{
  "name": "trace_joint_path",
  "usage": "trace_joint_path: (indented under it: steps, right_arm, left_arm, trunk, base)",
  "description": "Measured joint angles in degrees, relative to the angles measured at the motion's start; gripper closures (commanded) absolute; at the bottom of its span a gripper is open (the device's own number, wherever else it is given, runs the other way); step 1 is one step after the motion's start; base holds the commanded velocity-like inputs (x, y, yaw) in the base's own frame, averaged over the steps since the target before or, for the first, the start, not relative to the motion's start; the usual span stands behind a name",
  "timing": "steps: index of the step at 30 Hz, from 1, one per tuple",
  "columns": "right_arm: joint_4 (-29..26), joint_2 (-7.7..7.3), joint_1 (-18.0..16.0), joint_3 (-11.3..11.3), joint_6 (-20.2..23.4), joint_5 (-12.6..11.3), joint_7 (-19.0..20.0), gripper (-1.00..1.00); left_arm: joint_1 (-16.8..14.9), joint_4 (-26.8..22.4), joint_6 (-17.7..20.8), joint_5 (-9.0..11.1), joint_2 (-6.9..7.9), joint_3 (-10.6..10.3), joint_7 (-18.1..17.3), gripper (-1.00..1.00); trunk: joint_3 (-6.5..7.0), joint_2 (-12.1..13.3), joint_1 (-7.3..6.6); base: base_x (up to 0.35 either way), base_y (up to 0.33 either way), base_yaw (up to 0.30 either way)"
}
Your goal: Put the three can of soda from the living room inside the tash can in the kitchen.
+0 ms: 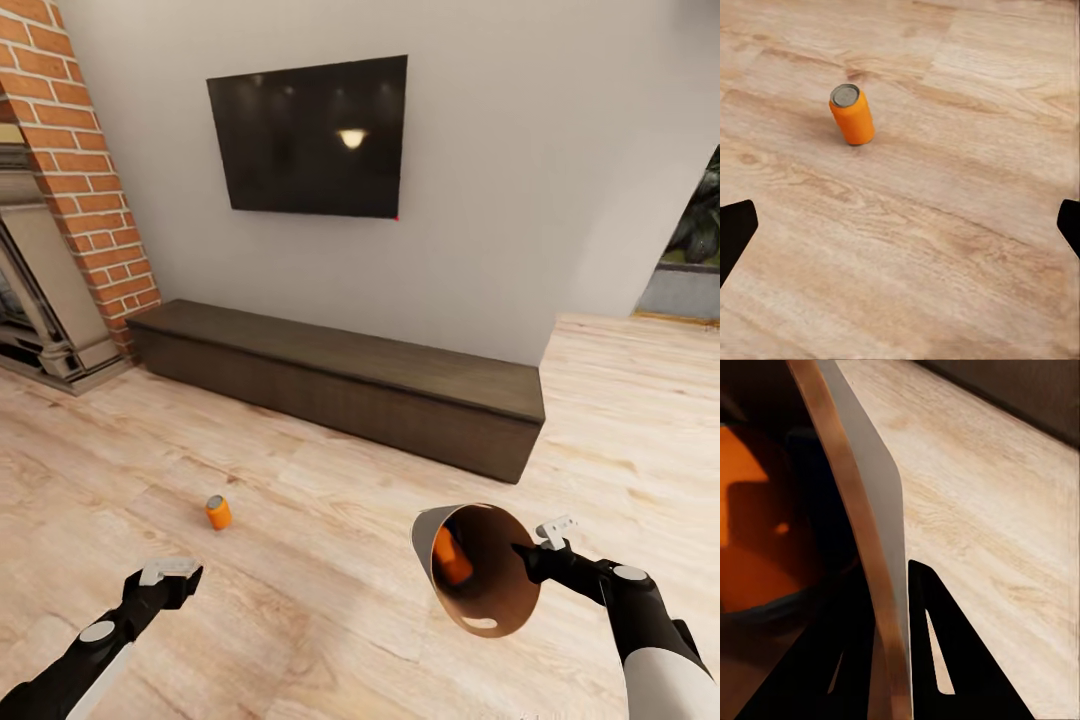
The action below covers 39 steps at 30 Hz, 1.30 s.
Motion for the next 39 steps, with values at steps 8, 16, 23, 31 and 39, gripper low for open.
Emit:
trace_joint_path:
  steps: [8,16,23,31,39]
  right_arm:
    - [0.00,0.06,0.00,0.05,-0.02,-0.01,0.00,1.00]
    - [0.00,0.08,0.00,0.08,-0.02,0.05,0.04,1.00]
    - [0.00,0.04,0.00,0.07,-0.05,0.08,0.43,1.00]
    - [0.00,0.07,0.01,0.08,0.02,0.14,0.42,1.00]
    - [0.00,0.09,0.01,0.13,0.03,0.15,0.23,1.00]
  left_arm:
    - [0.00,-0.04,5.67,0.32,-0.67,0.39,-2.88,-1.00]
    - [0.00,-0.56,5.33,0.25,-0.71,0.58,-3.10,-1.00]
    - [0.00,-0.45,4.80,0.33,-0.68,0.72,-4.11,-1.00]
    - [0.00,-0.24,4.75,0.37,-0.69,0.71,-4.67,-1.00]
    - [0.00,-0.10,4.74,0.36,-0.71,0.75,-4.92,-1.00]
  trunk:
    - [1.28,3.21,-1.76]
    - [1.67,4.43,-2.42]
    - [1.66,4.43,-2.42]
    - [1.66,4.43,-2.42]
    - [1.67,4.43,-2.42]
  base:
    - [0.001,0.001,-0.215]
    - [0.000,0.000,-0.067]
    - [0.000,0.156,-0.006]
    - [0.000,0.304,0.000]
    - [0.003,0.319,-0.015]
